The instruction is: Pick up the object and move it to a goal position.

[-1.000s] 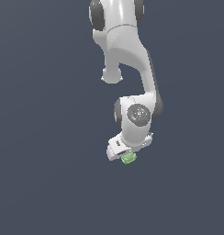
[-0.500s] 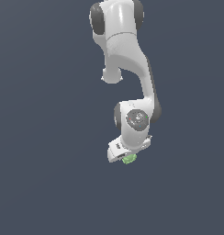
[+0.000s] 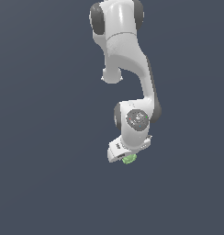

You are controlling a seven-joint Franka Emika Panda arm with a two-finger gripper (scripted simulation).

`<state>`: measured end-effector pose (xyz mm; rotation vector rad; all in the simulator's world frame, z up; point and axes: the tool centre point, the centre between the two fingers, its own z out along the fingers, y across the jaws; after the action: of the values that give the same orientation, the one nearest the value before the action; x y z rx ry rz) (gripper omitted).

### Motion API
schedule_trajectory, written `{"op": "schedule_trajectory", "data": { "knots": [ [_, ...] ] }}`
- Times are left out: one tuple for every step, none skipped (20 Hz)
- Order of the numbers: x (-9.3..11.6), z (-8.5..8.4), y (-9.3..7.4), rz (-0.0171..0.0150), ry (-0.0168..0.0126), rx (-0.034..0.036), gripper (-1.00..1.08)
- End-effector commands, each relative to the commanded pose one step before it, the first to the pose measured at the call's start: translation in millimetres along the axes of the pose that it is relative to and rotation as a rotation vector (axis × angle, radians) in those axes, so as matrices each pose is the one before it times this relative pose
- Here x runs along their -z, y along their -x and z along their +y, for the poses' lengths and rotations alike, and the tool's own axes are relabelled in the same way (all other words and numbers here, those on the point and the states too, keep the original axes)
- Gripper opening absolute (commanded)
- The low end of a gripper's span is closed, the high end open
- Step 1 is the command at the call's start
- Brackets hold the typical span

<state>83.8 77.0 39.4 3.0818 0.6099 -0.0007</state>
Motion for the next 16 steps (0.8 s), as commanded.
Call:
{"op": "schedule_trajectory", "data": {
  "knots": [
    [1.41, 0.03, -0.07, 0.00041, 0.00013, 0.00002, -1.00],
    [1.58, 0.01, 0.04, 0.00000, 0.00000, 0.00000, -1.00],
    [2.22, 0.01, 0.05, 0.00000, 0.00000, 0.00000, -1.00],
    [2.87, 0.02, 0.07, 0.00000, 0.00000, 0.00000, -1.00],
    [3.53, 0.02, 0.08, 0.00000, 0.00000, 0.00000, -1.00],
    [4.21, 0.03, 0.10, 0.00000, 0.00000, 0.00000, -1.00],
    [4.91, 0.03, 0.11, 0.00000, 0.00000, 0.00000, -1.00],
    [5.63, 0.04, 0.12, 0.00000, 0.00000, 0.00000, -1.00],
    [6.38, 0.04, 0.14, 0.00000, 0.00000, 0.00000, -1.00],
    [7.16, 0.04, 0.15, 0.00000, 0.00000, 0.00000, -1.00],
    [7.90, 0.05, 0.16, 0.00000, 0.00000, 0.00000, -1.00],
    [8.59, 0.05, 0.17, 0.00000, 0.00000, 0.00000, -1.00],
    [9.23, 0.06, 0.18, 0.00000, 0.00000, 0.00000, -1.00],
    [9.83, 0.06, 0.18, 0.00000, 0.00000, 0.00000, -1.00],
    [10.39, 0.06, 0.18, 0.00000, 0.00000, 0.00000, -1.00],
    [10.91, 0.07, 0.17, 0.00000, 0.00000, 0.00000, -1.00]
  ]
}}
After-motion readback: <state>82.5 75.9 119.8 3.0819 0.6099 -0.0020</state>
